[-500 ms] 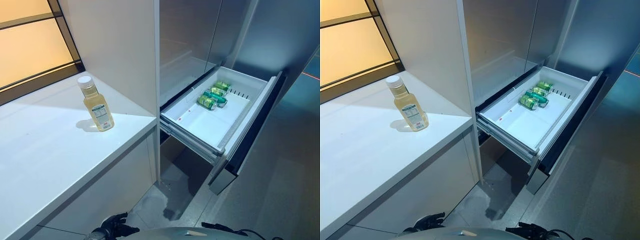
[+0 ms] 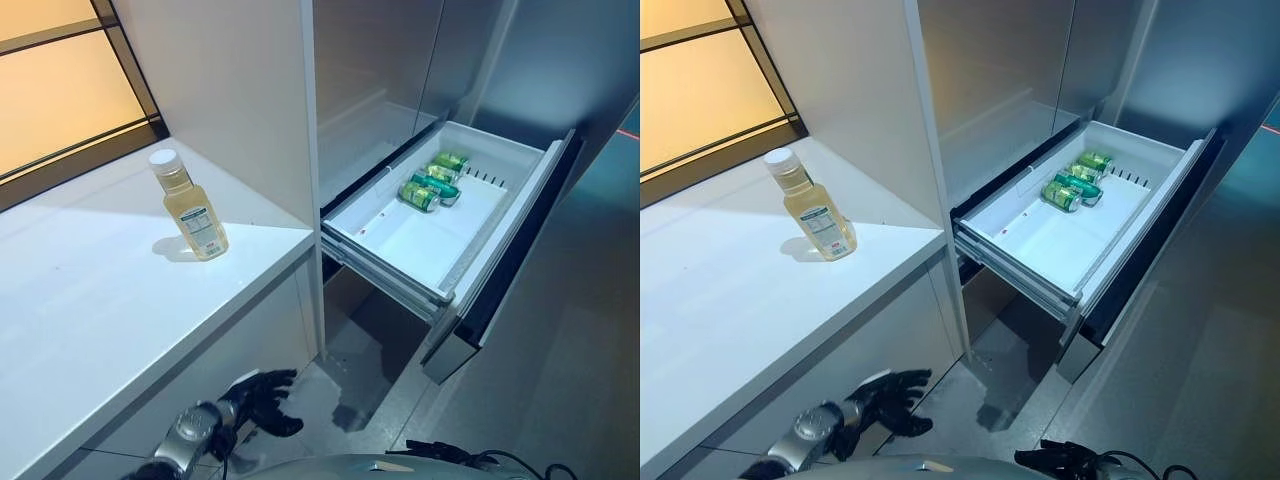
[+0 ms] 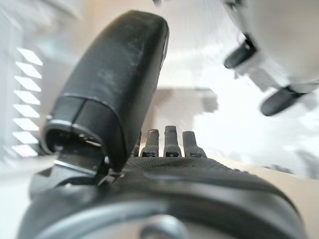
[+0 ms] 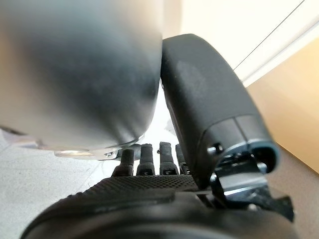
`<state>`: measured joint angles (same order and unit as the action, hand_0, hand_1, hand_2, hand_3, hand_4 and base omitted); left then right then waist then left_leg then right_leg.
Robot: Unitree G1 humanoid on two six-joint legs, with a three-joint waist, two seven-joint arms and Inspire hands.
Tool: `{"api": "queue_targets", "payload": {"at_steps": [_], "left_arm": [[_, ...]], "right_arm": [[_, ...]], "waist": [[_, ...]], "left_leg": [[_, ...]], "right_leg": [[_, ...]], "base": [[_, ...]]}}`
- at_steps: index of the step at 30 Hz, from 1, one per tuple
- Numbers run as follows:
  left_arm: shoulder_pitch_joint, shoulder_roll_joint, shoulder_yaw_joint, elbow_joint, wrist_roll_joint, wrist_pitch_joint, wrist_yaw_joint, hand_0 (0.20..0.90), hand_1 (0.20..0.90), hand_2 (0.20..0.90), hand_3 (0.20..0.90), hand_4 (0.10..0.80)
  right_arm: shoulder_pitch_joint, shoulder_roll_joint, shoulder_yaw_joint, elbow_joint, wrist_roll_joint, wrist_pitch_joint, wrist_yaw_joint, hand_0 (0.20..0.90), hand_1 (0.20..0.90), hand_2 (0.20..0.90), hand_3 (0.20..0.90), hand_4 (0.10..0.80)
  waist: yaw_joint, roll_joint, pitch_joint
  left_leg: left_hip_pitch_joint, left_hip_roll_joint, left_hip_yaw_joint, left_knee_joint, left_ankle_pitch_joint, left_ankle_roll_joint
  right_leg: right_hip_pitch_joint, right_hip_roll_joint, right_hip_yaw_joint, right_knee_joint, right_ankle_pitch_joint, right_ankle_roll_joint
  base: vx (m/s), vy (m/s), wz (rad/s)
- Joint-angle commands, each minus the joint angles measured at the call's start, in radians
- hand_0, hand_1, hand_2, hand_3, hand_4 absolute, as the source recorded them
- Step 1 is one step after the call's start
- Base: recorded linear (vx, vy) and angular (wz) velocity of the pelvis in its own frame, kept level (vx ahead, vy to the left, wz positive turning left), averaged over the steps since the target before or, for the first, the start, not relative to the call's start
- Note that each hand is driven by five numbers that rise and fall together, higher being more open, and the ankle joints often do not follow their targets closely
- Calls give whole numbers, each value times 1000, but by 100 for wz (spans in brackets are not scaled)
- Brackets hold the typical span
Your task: Put drinks into fridge and close the fridge
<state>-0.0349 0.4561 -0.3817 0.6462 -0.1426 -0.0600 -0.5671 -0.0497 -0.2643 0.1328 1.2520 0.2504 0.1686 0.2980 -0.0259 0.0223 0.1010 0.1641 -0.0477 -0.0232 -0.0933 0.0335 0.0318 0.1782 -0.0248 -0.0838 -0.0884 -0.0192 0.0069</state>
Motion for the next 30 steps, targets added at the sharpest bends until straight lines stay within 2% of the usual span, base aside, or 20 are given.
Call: {"api": "queue_targets", "payload": {"at_steps": [1, 3, 4, 5, 6, 9, 10, 11, 12, 13, 16, 18, 21, 24, 25, 27, 30], "left_arm": [[-153, 48, 39, -225, -253, 146, -266, 900, 900, 900, 900, 800], [-182, 68, 71, -401, -360, 268, -322, 900, 900, 900, 900, 800], [-205, 67, 93, -550, -487, 346, -328, 900, 900, 900, 900, 800], [-215, 65, 103, -608, -564, 358, -318, 900, 900, 900, 900, 800], [-229, 49, 120, -675, -712, 359, -261, 900, 900, 900, 900, 800], [-240, 0, 153, -747, -902, 276, -171, 900, 900, 900, 900, 800], [-247, -35, 182, -773, -993, 205, -144, 900, 900, 900, 900, 800], [-247, -50, 200, -787, -1026, 174, -140, 900, 900, 900, 900, 800], [-248, -77, 226, -806, -1055, 101, -124, 900, 900, 900, 900, 800], [-248, -78, 231, -808, -1058, 90, -123, 900, 900, 900, 900, 800], [-250, -99, 274, -856, -1081, -64, -55, 900, 900, 900, 900, 800], [-250, -112, 310, -883, -1011, -190, 10, 900, 900, 900, 900, 800], [-261, -86, 346, -921, -885, -330, 119, 900, 900, 900, 900, 800], [-280, -49, 383, -957, -631, -463, 330, 900, 900, 900, 900, 800], [-283, -46, 385, -961, -595, -472, 358, 900, 900, 900, 900, 800], [-300, -24, 403, -970, -422, -481, 512, 900, 900, 900, 900, 800], [-319, -5, 404, -971, -341, -462, 596, 900, 900, 900, 900, 800]], "right_arm": [[-18, -52, 26, 52, -27, -5, 21, 900, 900, 900, 900, 800], [-11, -50, 16, 64, -34, -21, 18, 900, 900, 900, 900, 800], [-2, -45, 12, 80, -37, -42, 13, 900, 900, 900, 900, 800], [2, -42, 11, 87, -39, -52, 11, 900, 900, 900, 900, 800], [9, -35, 11, 93, -41, -63, 4, 900, 900, 900, 900, 800], [23, -20, 16, 98, -41, -75, -5, 900, 900, 900, 900, 800], [33, -4, 25, 98, -37, -79, -16, 900, 900, 900, 900, 800], [37, 2, 30, 99, -33, -80, -20, 900, 900, 900, 900, 800], [42, 13, 38, 100, -30, -82, -28, 900, 900, 900, 900, 800], [43, 14, 38, 100, -30, -82, -28, 900, 900, 900, 900, 800], [54, 29, 48, 101, -24, -84, -38, 900, 900, 900, 900, 800], [61, 39, 56, 102, -19, -86, -44, 900, 900, 900, 900, 800], [67, 49, 63, 105, -7, -91, -50, 900, 900, 900, 900, 800], [68, 57, 72, 116, 4, -102, -52, 900, 900, 900, 900, 800], [67, 58, 73, 117, 5, -103, -53, 900, 900, 900, 900, 800], [61, 61, 80, 123, 10, -103, -52, 900, 900, 900, 900, 800], [55, 64, 84, 127, 17, -102, -51, 900, 900, 900, 900, 800]], "waist": [[11, 36, -19], [13, 41, -22], [16, 44, -27], [16, 46, -29], [16, 47, -31], [15, 43, -36], [14, 38, -43], [14, 35, -44], [15, 31, -46], [15, 31, -46], [19, 23, -51], [24, 16, -55], [33, 9, -59], [42, 3, -65], [43, 3, -66], [50, -2, -70], [54, -4, -73]], "left_leg": [[-15, 11, 101, 14, -79, 2], [-14, 9, 98, 13, -82, 5], [-12, 7, 90, 11, -85, 8], [-10, 5, 85, 10, -86, 9], [-5, 4, 78, 8, -89, 11], [6, 0, 70, 6, -97, 15], [12, -1, 65, 6, -101, 15], [16, -1, 63, 6, -102, 15], [21, 0, 61, 6, -105, 14], [22, 0, 60, 6, -106, 14], [28, 0, 52, 6, -110, 13], [30, 0, 47, 6, -111, 12], [29, -1, 36, 6, -112, 12], [26, -2, 28, 6, -112, 13], [25, -2, 27, 6, -112, 13], [22, -1, 23, 6, -110, 12], [20, -1, 21, 6, -109, 10]], "right_leg": [[-74, 9, -25, 74, -15, 48], [-72, 7, -25, 72, -15, 50], [-68, 5, -25, 70, -15, 50], [-66, 5, -25, 68, -16, 50], [-60, 5, -25, 68, -17, 49], [-48, 5, -25, 64, -22, 47], [-39, 5, -25, 61, -24, 44], [-35, 6, -25, 61, -26, 42], [-30, 6, -25, 61, -29, 39], [-29, 6, -25, 61, -30, 39], [-19, 8, -28, 58, -34, 34], [-16, 10, -30, 58, -38, 32], [-13, 12, -38, 56, -42, 29], [-11, 14, -45, 56, -48, 25], [-11, 14, -45, 56, -48, 25], [-10, 16, -49, 55, -51, 23], [-11, 16, -53, 59, -54, 22]], "base": [[0, 0, 0], [0, 0, 0], [0, 0, 0], [0, 0, 0], [0, 0, 0], [32, -9, 0], [66, -22, 1], [72, -24, 1], [38, -13, 0], [34, -14, -1], [11, -7, 0], [0, 0, 0], [0, 0, 0], [0, 0, 0], [-2, -8, 6], [-2, -12, 6], [-4, -13, 5]]}}
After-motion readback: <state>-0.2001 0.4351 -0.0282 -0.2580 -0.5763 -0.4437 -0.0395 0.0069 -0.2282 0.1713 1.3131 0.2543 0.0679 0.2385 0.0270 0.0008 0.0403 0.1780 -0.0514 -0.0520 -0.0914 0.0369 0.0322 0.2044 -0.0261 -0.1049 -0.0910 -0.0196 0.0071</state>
